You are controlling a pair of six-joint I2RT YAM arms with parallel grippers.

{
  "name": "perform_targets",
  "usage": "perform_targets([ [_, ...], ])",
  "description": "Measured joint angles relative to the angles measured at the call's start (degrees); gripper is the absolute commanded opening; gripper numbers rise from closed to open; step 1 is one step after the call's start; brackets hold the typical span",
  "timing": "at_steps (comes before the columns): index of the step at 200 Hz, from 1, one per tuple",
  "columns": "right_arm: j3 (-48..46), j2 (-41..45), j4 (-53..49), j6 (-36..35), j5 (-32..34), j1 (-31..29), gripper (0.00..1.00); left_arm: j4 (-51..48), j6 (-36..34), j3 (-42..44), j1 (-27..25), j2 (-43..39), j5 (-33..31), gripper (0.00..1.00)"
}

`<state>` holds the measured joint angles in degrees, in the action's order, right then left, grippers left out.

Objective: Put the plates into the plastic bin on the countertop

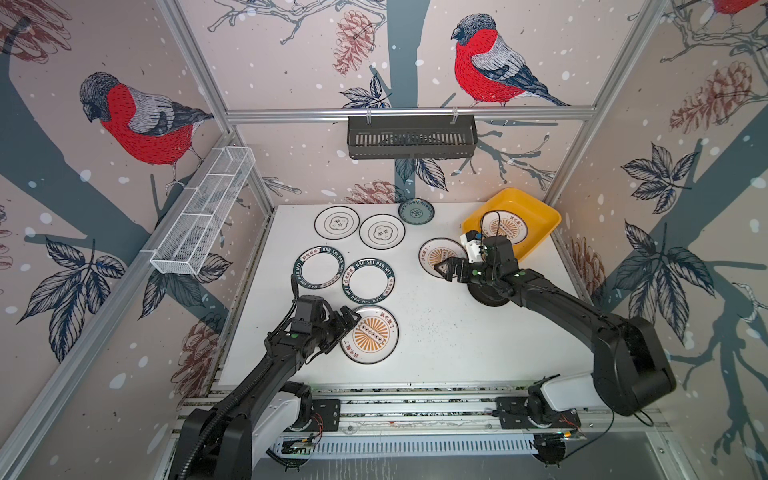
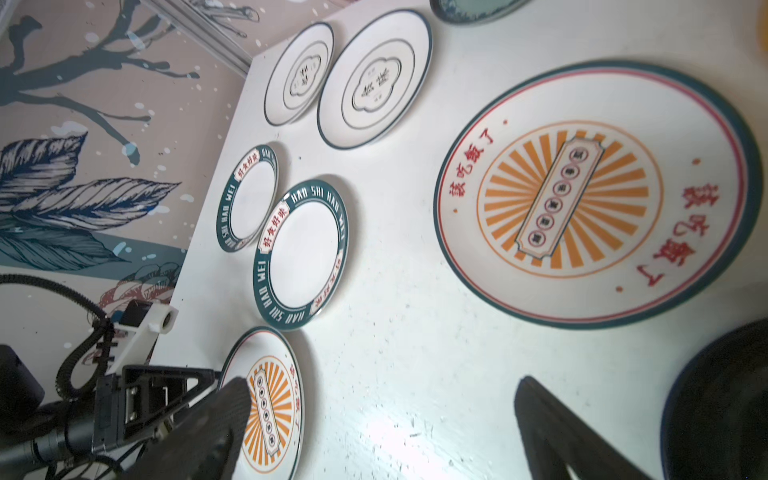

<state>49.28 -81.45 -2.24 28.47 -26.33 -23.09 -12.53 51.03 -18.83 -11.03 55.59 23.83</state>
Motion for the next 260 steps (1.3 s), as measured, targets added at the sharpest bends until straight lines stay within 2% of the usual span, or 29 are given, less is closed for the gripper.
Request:
perform_targets([
  [51,-1.29,-5.03,-2.71,-3.52,-9.18,-2.78,1.0,-1.03,0.04,-2.23,-0.74,3.65,0.81,0.96],
  [87,-1.22,-10.05,-3.23,-5.84,-13.73,-4.87,0.97,2.73,1.27,-3.1,-4.24,7.91,3.76,0.96],
  [155,-5.88,-12.92,-1.27,-6.05,-15.82,-4.96,0.88,5.95,1.88,-10.97,-9.88,20.57,8.59,0.96],
  [235,-10.27,-14.21,6.01,-5.38,-19.15,-4.92,0.64,11.21,1.44,-15.87,-13.99,29.66,13.79,0.96],
  [260,-10.73,-14.93,7.28,-4.42,-19.85,-4.92,0.49,12.44,1.07,-16.81,-14.49,31.19,14.62,0.96],
])
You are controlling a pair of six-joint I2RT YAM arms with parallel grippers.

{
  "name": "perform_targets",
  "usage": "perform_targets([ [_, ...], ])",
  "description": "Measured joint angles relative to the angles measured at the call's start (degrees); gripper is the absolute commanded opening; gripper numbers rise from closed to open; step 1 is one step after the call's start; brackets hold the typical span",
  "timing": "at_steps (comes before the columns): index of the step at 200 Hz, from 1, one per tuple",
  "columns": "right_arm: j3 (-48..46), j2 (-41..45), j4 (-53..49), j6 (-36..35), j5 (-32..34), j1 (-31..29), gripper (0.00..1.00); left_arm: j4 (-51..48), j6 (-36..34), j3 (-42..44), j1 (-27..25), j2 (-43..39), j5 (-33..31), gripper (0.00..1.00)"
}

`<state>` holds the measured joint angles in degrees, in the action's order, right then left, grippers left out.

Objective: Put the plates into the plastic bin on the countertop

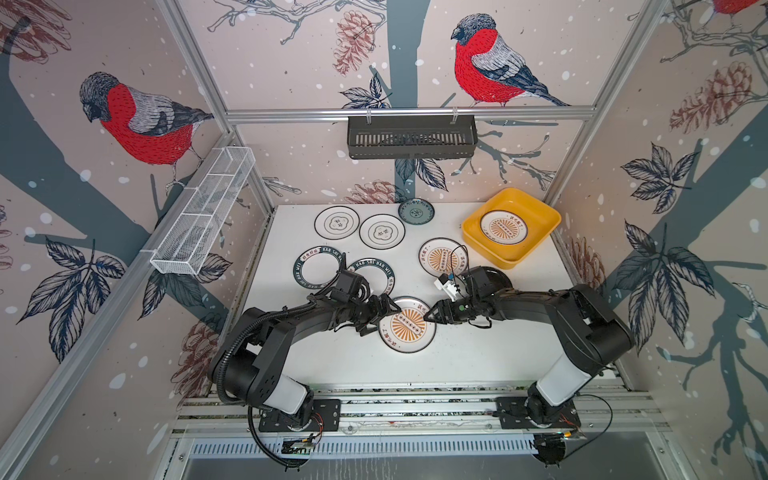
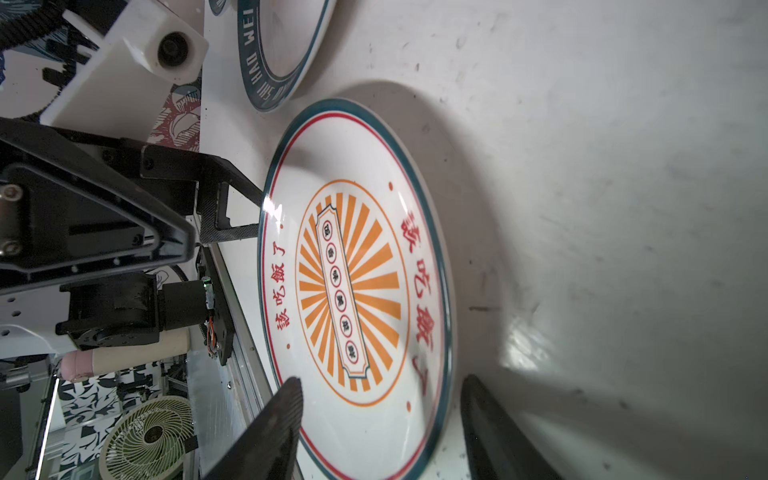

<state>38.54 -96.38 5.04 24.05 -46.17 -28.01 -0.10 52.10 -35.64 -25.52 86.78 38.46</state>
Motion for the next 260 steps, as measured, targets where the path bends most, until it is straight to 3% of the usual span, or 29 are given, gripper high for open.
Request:
perform_targets([
  [17,-0.07,-0.63,0.11,0.17,0.09,0.09,0.34,0.79,0.0,-0.37,-0.31,0.7,0.33,0.96],
  [78,-0.31,-0.92,-0.28,1.49,1.11,1.55,0.09,0.94,-0.02,-0.94,-0.57,0.96,0.2,0.96],
  [150,0.31,0.61,0.22,4.59,-0.17,3.89,0.03,-2.05,-3.1,-4.7,-0.57,0.52,-2.89,0.96],
  [260,8.31,15.04,-4.2,14.84,9.2,13.22,0.04,-10.99,-16.52,-28.96,-0.46,1.99,-12.07,0.96],
])
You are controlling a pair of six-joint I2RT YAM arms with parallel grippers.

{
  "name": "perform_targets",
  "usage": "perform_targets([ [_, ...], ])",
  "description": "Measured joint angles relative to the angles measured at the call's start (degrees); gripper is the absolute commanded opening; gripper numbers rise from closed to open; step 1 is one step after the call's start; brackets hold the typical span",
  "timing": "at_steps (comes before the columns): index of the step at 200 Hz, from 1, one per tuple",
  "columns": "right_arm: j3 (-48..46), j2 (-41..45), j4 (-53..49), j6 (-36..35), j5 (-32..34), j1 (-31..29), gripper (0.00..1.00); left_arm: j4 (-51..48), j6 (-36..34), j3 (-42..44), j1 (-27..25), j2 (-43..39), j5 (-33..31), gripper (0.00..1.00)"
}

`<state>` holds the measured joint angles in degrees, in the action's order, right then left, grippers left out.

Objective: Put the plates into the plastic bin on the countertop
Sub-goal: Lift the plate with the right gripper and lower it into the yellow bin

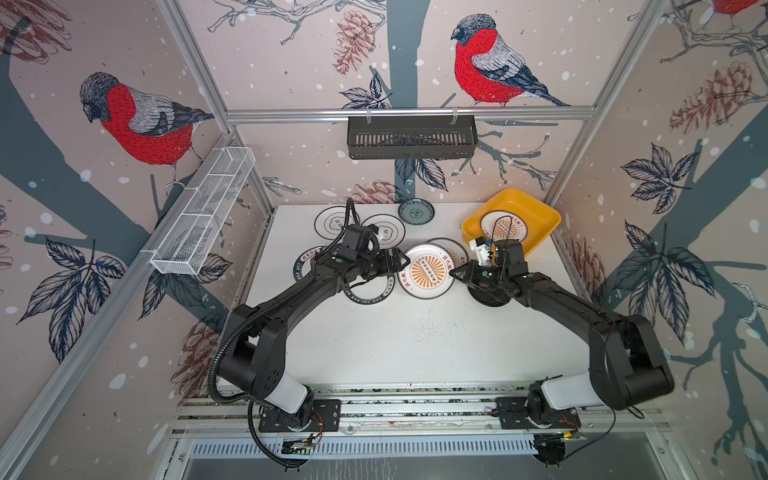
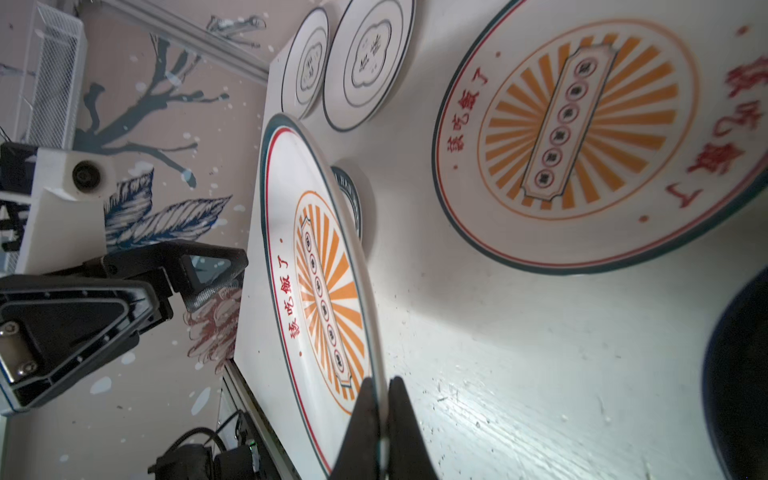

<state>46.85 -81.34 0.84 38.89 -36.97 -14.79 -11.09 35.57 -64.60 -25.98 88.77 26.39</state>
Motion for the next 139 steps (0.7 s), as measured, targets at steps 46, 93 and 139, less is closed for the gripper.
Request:
perform_targets([
  [46,2.38,3.17,-0.5,4.42,2.45,6.4,0.04,3.82,0.66,-2.47,-1.11,1.51,-0.96,0.96],
  [93,6.19,4.68,-3.23,4.72,2.58,15.98,0.05,12.17,4.37,-1.2,-5.99,1.22,-5.6,0.96],
  [139,7.34,4.15,-6.93,3.15,2.64,24.9,0.05,22.29,6.45,-3.39,-8.48,5.11,-5.44,0.97],
])
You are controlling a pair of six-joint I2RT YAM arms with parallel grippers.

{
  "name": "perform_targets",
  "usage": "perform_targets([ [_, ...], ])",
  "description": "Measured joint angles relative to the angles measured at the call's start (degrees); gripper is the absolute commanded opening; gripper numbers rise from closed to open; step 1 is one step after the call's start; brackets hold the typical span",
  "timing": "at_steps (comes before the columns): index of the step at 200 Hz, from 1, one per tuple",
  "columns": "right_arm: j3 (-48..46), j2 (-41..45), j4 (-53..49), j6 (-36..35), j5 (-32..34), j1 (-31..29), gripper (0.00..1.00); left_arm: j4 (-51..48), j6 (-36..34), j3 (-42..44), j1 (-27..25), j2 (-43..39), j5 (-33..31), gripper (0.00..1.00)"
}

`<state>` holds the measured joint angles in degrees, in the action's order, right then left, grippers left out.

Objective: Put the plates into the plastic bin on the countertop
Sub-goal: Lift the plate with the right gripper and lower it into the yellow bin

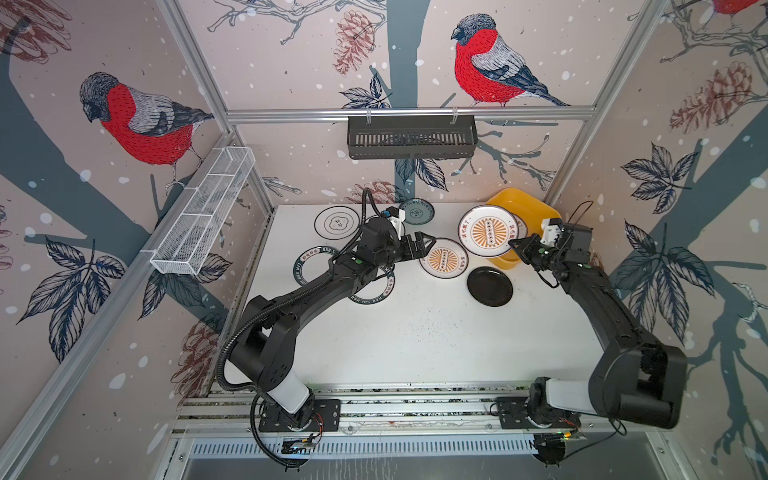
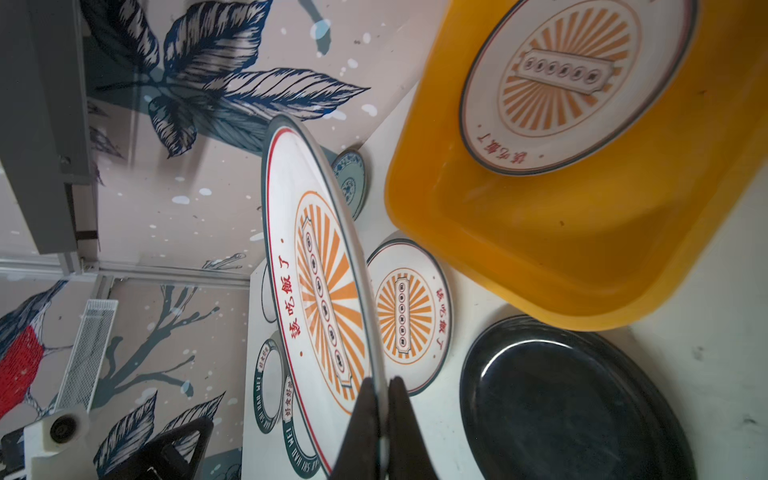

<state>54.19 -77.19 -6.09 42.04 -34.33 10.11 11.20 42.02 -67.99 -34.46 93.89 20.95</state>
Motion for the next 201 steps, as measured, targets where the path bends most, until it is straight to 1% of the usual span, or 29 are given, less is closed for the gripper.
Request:
perform_targets([
  [33,-1.36,-0.81,0.55,2.1,1.01,2.91,0.05,4.48,-0.04,-5.16,-0.39,6.36,2.89,0.96],
  [76,-1.49,-2.58,3.3,6.36,5.97,3.43,0.05,6.08,-2.16,-18.43,-0.44,16.46,5.7,0.96],
  [93,-0.48,-4.26,3.58,7.54,8.5,3.43,0.05,4.46,-4.22,-24.46,-0.44,20.28,6.47,0.96],
  [119,2.16,-8.46,4.15,9.2,12.28,3.3,0.05,2.27,-6.71,-31.23,-0.44,25.42,8.46,0.96],
  [133,3.02,-10.95,5.75,10.67,13.51,3.3,0.05,1.07,-7.82,-34.67,-0.44,28.28,9.62,0.96],
  [171,6.14,-18.01,8.55,14.75,15.65,2.93,0.05,-5.64,-11.85,-47.56,-0.44,36.26,12.9,0.96],
  [183,7.63,-20.02,9.2,15.17,16.48,2.62,0.05,-7.13,-13.11,-49.68,-0.44,37.51,13.57,0.96],
  [201,10.23,-22.84,9.62,16.39,17.68,1.99,0.05,-8.9,-14.49,-50.51,-0.26,38.25,13.97,0.96],
])
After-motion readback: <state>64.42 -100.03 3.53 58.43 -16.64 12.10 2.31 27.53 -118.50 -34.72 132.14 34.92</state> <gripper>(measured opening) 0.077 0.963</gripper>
